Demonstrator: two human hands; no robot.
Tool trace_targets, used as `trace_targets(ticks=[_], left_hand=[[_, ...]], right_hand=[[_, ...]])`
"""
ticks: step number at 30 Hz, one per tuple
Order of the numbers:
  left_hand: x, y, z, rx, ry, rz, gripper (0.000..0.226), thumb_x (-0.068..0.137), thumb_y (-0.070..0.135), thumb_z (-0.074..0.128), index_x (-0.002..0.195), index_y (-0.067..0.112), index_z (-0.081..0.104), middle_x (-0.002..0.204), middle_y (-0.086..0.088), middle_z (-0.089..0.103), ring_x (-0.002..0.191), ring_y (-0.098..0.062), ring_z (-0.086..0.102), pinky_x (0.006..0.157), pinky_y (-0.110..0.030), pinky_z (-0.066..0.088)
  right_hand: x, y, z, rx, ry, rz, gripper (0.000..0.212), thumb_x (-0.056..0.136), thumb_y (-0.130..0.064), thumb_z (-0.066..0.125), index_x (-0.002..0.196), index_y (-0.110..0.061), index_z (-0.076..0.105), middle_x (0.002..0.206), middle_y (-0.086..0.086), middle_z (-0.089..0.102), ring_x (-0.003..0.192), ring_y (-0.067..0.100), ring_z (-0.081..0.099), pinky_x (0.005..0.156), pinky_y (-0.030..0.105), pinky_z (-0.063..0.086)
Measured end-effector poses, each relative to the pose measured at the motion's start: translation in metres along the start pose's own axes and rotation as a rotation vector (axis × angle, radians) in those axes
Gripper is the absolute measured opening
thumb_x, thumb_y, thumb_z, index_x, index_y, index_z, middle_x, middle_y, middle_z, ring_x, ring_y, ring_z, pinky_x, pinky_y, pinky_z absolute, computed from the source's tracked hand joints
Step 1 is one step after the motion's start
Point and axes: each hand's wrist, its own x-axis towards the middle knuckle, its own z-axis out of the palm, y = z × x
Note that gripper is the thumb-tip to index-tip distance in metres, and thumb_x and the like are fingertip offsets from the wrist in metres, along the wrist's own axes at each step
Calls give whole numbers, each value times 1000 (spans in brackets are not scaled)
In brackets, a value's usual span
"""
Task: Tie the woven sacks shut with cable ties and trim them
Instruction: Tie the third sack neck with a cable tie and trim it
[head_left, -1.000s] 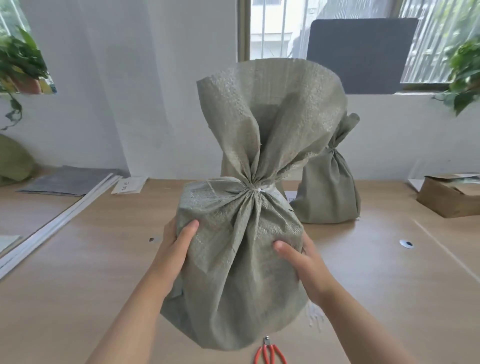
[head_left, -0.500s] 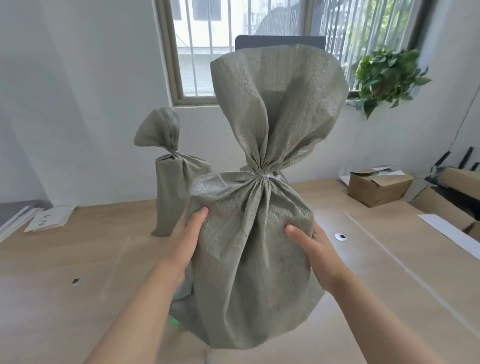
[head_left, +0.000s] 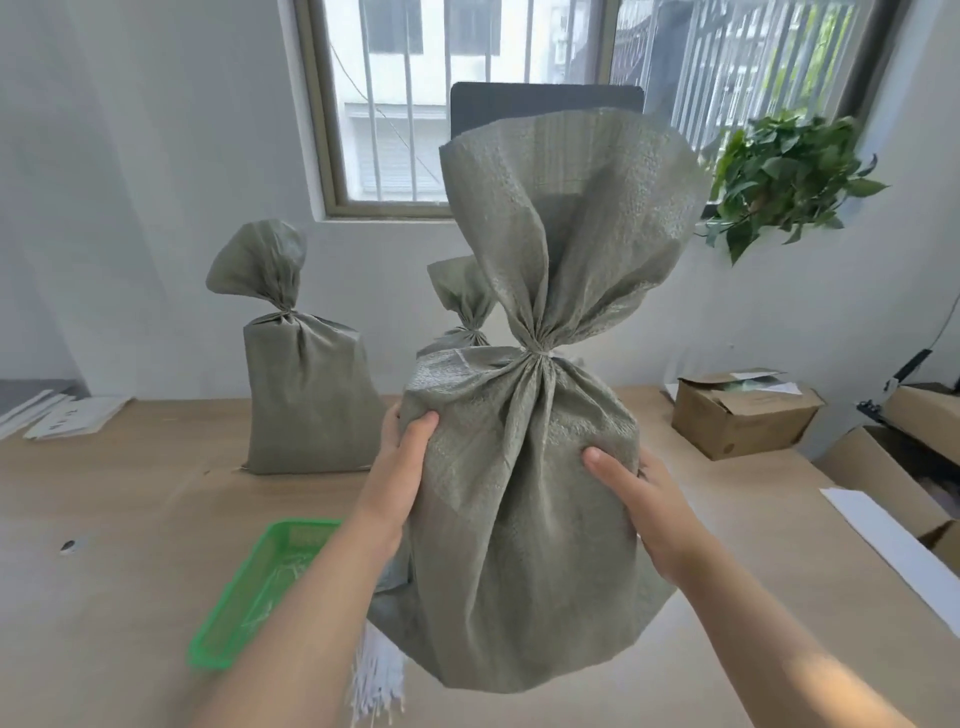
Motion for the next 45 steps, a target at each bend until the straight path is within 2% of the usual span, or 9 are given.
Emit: trace_targets(ticks=[8,13,17,19,25,28,31,36,45], left_hand=[[34,-17,104,30,-64,-62,51,87,52,61,133,34,49,125,5,66,114,-9,64,101,-38,49],[65,-27,143,45,-119,-97,42,97,43,58,136,38,43,121,9,65,110,-7,63,86,-29,50],[88,-31,174,93,-175,-115,44,100,32,58,140,25,41,125,1,63,108,-8,63,76,-19,51],[97,-32,191,123,-194,-125,39,101,28,57,136,21,42,117,2,62,97,-5,61,65,-14,51],[147,-47,239,163,-201,-174,45,97,34,60,137,27,42,118,7,62,96,-3,60,70,-25,47],[176,-58,263,220,-202,-214,42,97,36,59,135,31,41,114,9,62,92,-5,60,67,-27,45],[208,-72,288,257,-191,-269,42,93,37,60,131,36,42,121,7,61,105,-10,60,84,-38,52],[251,-95,316,297,-166,-331,59,72,49,62,128,40,43,125,3,61,114,-20,60,90,-43,50],[331,-149,355,289,-81,-388,46,88,32,56,130,36,39,120,5,61,107,-16,57,86,-37,45]], right_hand=[[25,-7,-104,10,47,-4,52,78,-40,71,128,-32,60,120,-6,72,111,14,68,94,39,53],[44,-5,-144,-24,92,-4,55,78,-39,69,131,-32,57,120,-7,71,110,12,69,89,33,54],[57,-7,-178,-52,116,6,51,79,-39,69,129,-33,58,121,-7,71,110,13,69,89,32,55],[65,-5,-197,-62,118,24,59,76,-45,74,131,-32,58,124,-5,70,113,15,67,93,36,53],[105,7,-252,-99,75,54,89,57,-64,84,135,-33,55,130,-6,67,119,16,64,99,40,50],[133,20,-284,-95,49,69,76,67,-54,80,136,-35,54,130,-7,66,122,16,62,102,42,49],[169,32,-317,-98,8,84,64,78,-40,77,136,-40,51,130,-9,65,121,13,62,105,43,47],[222,59,-354,-123,-40,83,67,79,-31,80,136,-44,48,132,-12,63,122,9,61,103,38,47],[305,120,-388,-118,-46,149,78,80,-17,81,140,-44,38,116,-24,67,108,-1,65,88,26,51]])
